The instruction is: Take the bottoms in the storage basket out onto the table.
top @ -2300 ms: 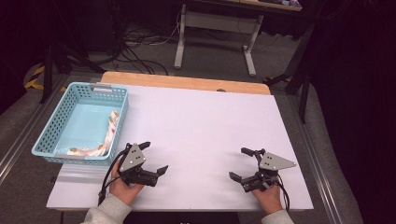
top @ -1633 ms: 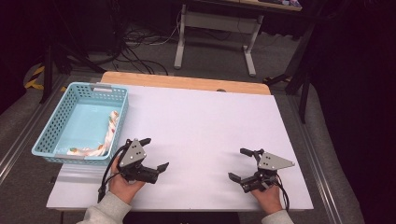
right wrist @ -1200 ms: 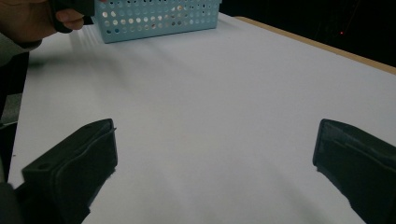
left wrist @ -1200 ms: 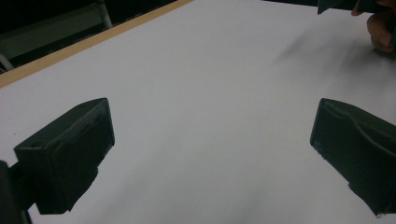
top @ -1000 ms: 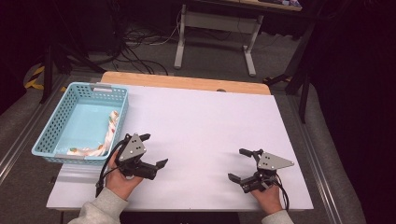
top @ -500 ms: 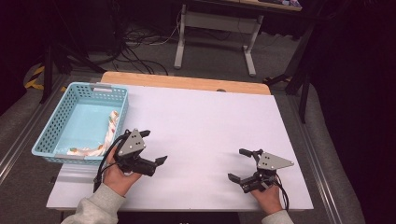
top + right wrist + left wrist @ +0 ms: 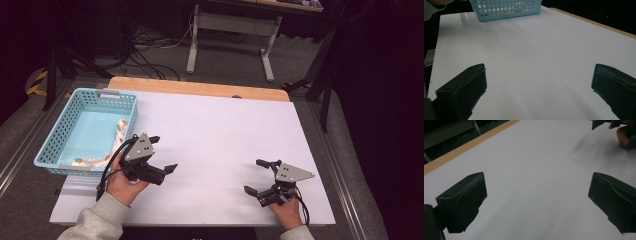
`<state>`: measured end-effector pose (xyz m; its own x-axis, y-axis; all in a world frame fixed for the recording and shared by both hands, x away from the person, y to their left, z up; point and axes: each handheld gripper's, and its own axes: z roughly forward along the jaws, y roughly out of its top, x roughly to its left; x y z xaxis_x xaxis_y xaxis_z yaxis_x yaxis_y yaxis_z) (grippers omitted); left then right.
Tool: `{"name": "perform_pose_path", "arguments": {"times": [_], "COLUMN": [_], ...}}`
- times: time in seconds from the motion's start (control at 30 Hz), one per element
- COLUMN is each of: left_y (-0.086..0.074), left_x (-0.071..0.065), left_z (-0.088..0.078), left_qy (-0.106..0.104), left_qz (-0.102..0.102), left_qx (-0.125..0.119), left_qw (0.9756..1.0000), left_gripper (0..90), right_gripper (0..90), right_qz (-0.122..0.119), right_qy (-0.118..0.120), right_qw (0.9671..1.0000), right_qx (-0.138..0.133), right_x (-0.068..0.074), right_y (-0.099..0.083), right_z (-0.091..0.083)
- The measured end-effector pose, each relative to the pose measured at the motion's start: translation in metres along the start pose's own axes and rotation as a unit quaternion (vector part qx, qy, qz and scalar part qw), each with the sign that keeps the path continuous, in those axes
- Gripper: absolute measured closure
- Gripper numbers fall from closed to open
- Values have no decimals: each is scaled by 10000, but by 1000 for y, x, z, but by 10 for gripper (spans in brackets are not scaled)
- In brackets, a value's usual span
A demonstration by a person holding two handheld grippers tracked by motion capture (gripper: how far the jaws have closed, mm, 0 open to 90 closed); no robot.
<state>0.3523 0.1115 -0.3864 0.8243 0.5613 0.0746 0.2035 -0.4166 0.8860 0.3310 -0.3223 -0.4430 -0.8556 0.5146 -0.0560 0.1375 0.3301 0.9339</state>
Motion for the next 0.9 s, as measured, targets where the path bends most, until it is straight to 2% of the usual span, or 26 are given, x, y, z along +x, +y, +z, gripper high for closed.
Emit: {"name": "perform_pose_path", "arguments": {"times": [0.13, 0.4, 0.7, 0.9], "left_y": [3, 7, 10, 9], "left_x": [5, 15, 27, 36], "left_z": [-3, -14, -25, -33], "left_qy": [-41, 5, 141, 242], "left_qz": [-25, -62, -24, -75], "left_qx": [38, 95, 238, 286], "left_qw": [10000, 9999, 9996, 9993], "left_gripper": [32, 35, 36, 37], "right_gripper": [5, 5, 5, 5], "right_qz": [-11, -20, -20, -21], "right_qy": [-3, -12, -10, -8], "right_qw": [10000, 10000, 10000, 10000], "right_qx": [10, 21, 31, 34], "right_x": [0, 0, 0, 0], "right_y": [0, 0, 0, 0], "right_z": [0, 0, 1, 1]}}
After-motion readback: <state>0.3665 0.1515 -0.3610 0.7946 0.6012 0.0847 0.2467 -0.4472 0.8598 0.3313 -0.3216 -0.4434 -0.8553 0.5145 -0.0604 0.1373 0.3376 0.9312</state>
